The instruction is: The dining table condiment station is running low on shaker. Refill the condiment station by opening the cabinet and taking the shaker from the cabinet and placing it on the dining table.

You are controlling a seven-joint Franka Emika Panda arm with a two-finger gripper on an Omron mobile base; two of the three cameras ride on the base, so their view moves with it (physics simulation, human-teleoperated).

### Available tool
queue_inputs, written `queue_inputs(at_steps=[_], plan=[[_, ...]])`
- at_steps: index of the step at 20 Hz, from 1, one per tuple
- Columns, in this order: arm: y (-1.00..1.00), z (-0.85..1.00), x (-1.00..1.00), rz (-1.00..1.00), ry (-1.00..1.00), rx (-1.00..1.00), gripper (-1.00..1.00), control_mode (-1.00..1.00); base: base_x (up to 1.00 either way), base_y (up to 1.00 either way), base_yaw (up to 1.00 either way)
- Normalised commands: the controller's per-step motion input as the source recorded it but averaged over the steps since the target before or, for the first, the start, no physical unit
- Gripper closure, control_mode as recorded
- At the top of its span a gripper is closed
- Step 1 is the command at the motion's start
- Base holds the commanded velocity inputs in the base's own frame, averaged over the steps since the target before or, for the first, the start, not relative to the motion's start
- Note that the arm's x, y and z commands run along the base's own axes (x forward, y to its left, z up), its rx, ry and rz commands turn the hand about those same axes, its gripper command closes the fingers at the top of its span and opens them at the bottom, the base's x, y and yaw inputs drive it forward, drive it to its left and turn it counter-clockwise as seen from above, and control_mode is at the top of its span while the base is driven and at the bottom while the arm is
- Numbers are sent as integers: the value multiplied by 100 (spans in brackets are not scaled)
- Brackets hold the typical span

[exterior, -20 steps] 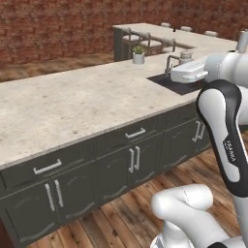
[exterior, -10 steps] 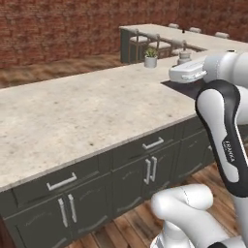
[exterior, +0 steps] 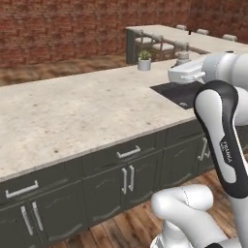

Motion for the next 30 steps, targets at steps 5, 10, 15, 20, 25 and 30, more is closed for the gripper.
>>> queue_inputs(at_steps=[5,10,15,20,25,30], plan=[[0,0,0,0,0,0,100,100,0,-100,16],[0,0,0,0,0,0,100,100,4,-100,18],[0,0,0,0,0,0,100,100,2,-100,14],[0,0,0,0,0,0,100,100,-6,-100,1],[0,0,0,0,0,0,100,100,-33,-100,1],[0,0,0,0,0,0,100,100,-33,-100,0]])
